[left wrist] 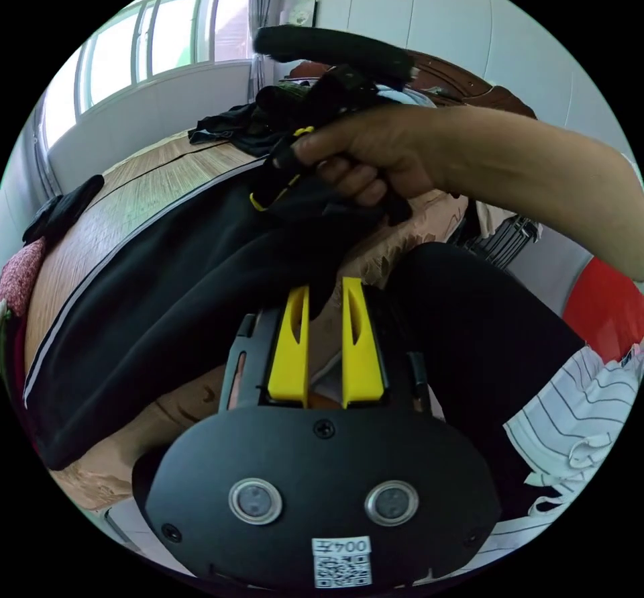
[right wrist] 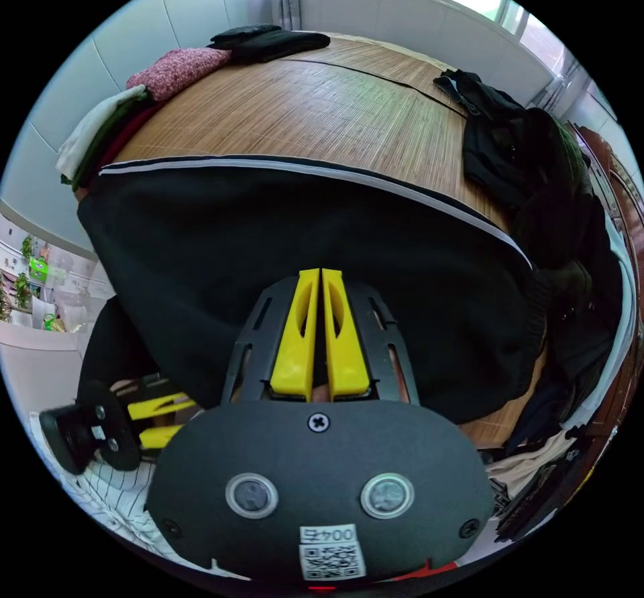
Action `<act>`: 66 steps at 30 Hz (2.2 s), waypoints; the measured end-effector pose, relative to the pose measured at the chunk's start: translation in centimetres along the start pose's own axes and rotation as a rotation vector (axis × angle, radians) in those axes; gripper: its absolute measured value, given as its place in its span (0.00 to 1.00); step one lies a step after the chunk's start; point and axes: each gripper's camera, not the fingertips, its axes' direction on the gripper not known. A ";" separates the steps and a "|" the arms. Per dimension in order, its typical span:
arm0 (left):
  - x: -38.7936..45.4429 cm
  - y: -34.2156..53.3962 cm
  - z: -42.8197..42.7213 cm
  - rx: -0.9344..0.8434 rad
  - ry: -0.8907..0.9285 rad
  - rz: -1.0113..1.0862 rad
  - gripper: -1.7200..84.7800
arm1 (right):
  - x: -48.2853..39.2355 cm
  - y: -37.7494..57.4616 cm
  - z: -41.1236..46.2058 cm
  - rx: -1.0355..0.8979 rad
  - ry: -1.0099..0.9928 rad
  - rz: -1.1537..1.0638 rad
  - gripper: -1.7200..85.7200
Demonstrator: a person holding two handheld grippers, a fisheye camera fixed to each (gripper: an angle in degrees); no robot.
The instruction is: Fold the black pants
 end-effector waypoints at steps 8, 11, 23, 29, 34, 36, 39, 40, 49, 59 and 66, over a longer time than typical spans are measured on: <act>4.9 0.2 3.5 -0.040 -0.081 0.115 0.14 | 1.3 -2.6 2.5 -0.033 0.059 0.048 0.01; 5.8 -1.1 4.6 -0.059 -0.106 0.125 0.14 | 2.3 -2.3 2.2 -0.038 0.031 0.053 0.01; 9.6 -6.3 5.6 -0.061 -0.129 -0.002 0.09 | 9.4 13.3 -2.8 0.056 -0.302 0.219 0.01; 8.4 -8.2 0.5 -0.025 0.034 -0.196 0.05 | 9.8 20.2 -5.2 0.244 -0.462 0.275 0.04; 4.1 -12.6 -2.9 0.079 -0.069 -0.351 0.04 | 8.5 22.2 -4.9 0.326 -0.572 0.221 0.11; 2.0 -15.2 -2.6 0.069 -0.092 -0.395 0.04 | 8.2 22.7 -4.9 0.347 -0.586 0.210 0.12; -0.9 -20.2 -0.6 0.042 -0.103 -0.452 0.04 | 7.7 23.9 -5.3 0.385 -0.505 0.203 0.10; -1.6 -22.3 0.7 0.027 -0.101 -0.461 0.04 | 7.5 24.4 -5.4 0.398 -0.484 0.194 0.09; -2.9 -35.9 15.4 -0.203 -0.187 -0.409 0.02 | 6.7 25.0 -4.3 0.272 -0.377 0.101 0.08; -7.2 -39.5 18.8 -0.259 -0.056 -0.521 0.02 | 8.1 26.3 -3.9 0.235 -0.429 0.070 0.07; 1.4 -45.8 17.0 -0.127 0.032 -0.353 0.02 | 8.8 28.0 -6.5 0.355 -0.440 0.068 0.03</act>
